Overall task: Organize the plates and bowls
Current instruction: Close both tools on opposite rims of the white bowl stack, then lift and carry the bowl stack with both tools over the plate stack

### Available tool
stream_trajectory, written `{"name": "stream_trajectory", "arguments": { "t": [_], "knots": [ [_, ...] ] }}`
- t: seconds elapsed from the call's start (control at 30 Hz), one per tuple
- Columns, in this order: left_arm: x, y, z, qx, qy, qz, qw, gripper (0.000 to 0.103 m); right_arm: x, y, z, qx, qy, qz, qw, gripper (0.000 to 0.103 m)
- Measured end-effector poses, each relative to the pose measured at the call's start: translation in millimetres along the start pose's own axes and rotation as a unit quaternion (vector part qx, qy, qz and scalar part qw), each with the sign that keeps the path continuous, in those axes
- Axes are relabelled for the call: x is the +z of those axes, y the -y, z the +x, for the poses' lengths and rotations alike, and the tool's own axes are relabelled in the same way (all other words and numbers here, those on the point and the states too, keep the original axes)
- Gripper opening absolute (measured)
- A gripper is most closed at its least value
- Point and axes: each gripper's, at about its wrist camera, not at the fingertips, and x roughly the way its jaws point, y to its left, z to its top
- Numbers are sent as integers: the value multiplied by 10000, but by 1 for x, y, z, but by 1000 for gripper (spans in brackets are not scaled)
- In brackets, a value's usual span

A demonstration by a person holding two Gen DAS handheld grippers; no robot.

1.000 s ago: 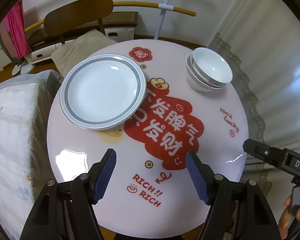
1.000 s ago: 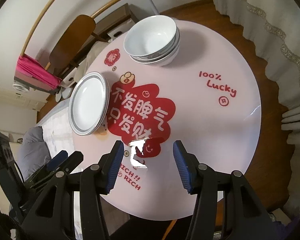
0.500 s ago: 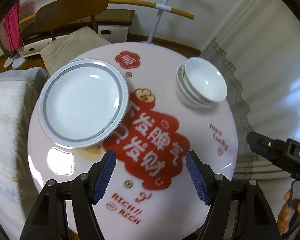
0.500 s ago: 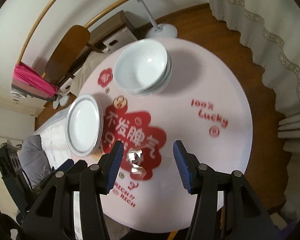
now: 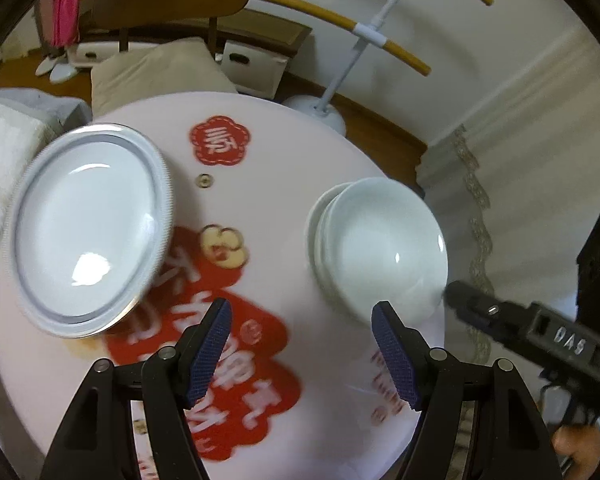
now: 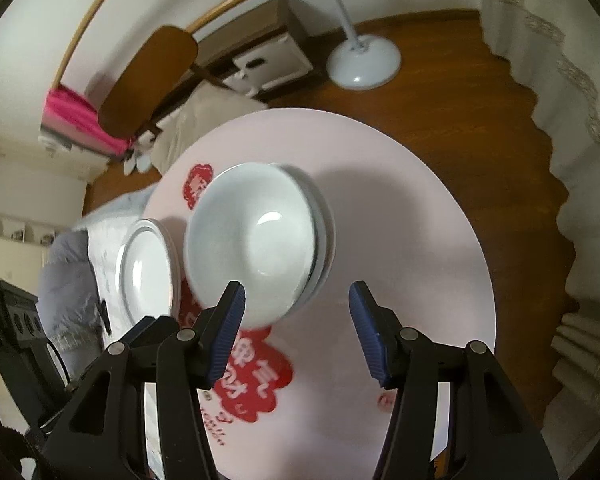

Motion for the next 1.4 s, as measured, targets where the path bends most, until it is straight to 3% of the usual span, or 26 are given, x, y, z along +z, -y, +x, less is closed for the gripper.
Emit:
{"name": "stream_trajectory", "arguments": {
  "t": [0.43, 0.6, 0.67, 0.8, 0.97, 1.4],
  "knots": [
    [25, 14, 78, 211, -424, -258, 9985, 65, 31, 14, 60, -32, -661, -128, 9977, 56],
    [28, 12, 94, 201, -551, -245, 9980, 51, 33, 15, 68, 47, -775, -104, 9969, 52],
    [29, 12, 96, 79, -556, -254, 9981, 49, 32, 14, 69, 105, -800, -93, 9967, 39],
    [31, 14, 99, -101, -557, -164, 9983, 39, 33, 18, 68, 165, -798, -42, 9967, 39],
    [31, 10, 103, -221, -547, -190, 9981, 38, 33, 19, 68, 241, -788, -2, 9966, 37],
    [26, 10, 88, -73, -500, -16, 9987, 28, 24, 17, 65, 317, -778, -206, 9963, 32]
  ]
}}
